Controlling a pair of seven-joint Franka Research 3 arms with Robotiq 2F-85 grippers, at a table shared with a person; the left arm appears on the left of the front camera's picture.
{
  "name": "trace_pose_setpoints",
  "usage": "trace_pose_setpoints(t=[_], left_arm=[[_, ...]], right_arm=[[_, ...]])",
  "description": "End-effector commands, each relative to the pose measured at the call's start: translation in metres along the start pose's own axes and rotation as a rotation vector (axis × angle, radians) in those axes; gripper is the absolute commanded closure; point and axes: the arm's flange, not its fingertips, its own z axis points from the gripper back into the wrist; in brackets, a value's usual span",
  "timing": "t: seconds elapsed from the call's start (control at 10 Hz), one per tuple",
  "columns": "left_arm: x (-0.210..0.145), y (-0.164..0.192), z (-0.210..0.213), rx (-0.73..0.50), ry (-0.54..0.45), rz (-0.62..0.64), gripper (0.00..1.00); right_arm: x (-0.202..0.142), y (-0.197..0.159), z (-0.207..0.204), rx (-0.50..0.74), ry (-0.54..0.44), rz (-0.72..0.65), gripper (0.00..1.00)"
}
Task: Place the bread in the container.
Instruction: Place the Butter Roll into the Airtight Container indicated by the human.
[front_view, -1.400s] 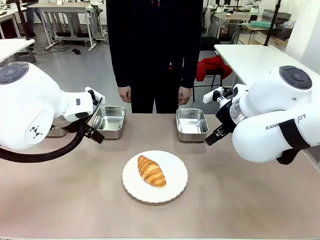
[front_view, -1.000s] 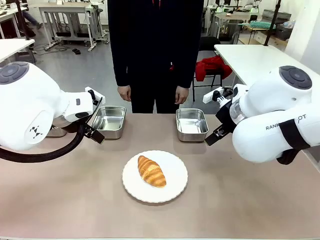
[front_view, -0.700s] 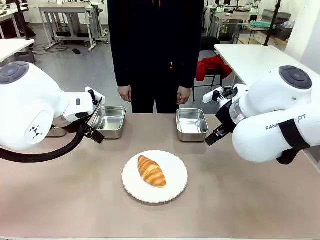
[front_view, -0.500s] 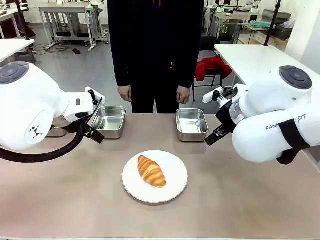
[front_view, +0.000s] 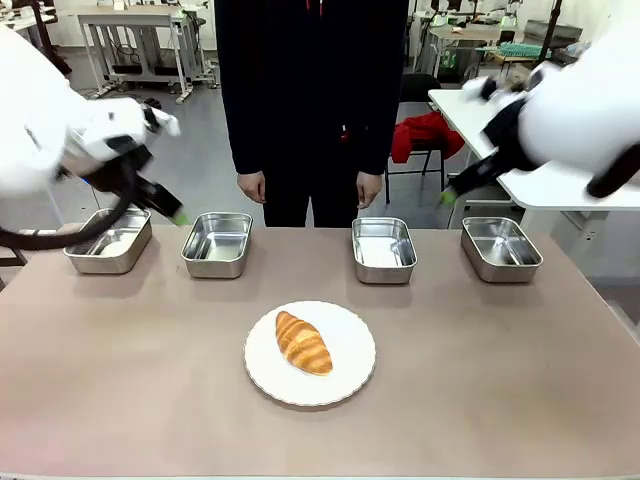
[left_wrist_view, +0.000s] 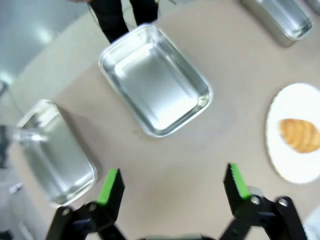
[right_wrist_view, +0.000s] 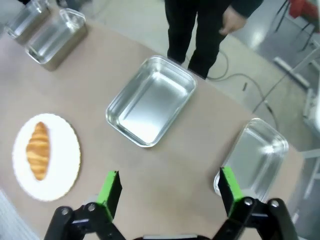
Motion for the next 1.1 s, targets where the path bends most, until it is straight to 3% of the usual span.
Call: trace_pose_setpoints(t=[0.0, 0.2, 0.3, 0.4, 0.5, 0.8, 1.0], left_arm=[[-0.011, 0.066, 0.018, -0.112, 0.015, -0.122, 0.0], [-0.041, 0.121, 0.048, -0.19, -0.132, -0.264, 0.0], [-0.05, 0.133, 0.055, -0.138, -0.184, -0.274, 0.0], [-0.053, 0.131, 0.055, -0.096, -0.157, -0.254, 0.0], [-0.047, 0.12, 0.066, -0.111, -0.131, -0.24, 0.0], [-0.056, 0.129, 0.067, -0.093, -0.135, -0.257, 0.0], [-0.072, 0.159, 0.101, -0.033, -0.15, -0.204, 0.0]], right_arm=[[-0.022, -0.065, 0.025, 0.118, -0.037, 0.049, 0.0], [-0.057, -0.11, 0.037, 0.17, -0.12, 0.079, 0.0], [-0.07, -0.117, 0.039, 0.156, -0.187, 0.113, 0.0], [-0.081, -0.111, 0.038, 0.213, -0.256, 0.141, 0.0], [-0.064, -0.113, 0.054, 0.126, -0.133, 0.071, 0.0], [-0.075, -0.115, 0.05, 0.134, -0.161, 0.097, 0.0], [-0.077, -0.162, 0.104, 0.111, -0.23, 0.15, 0.0]])
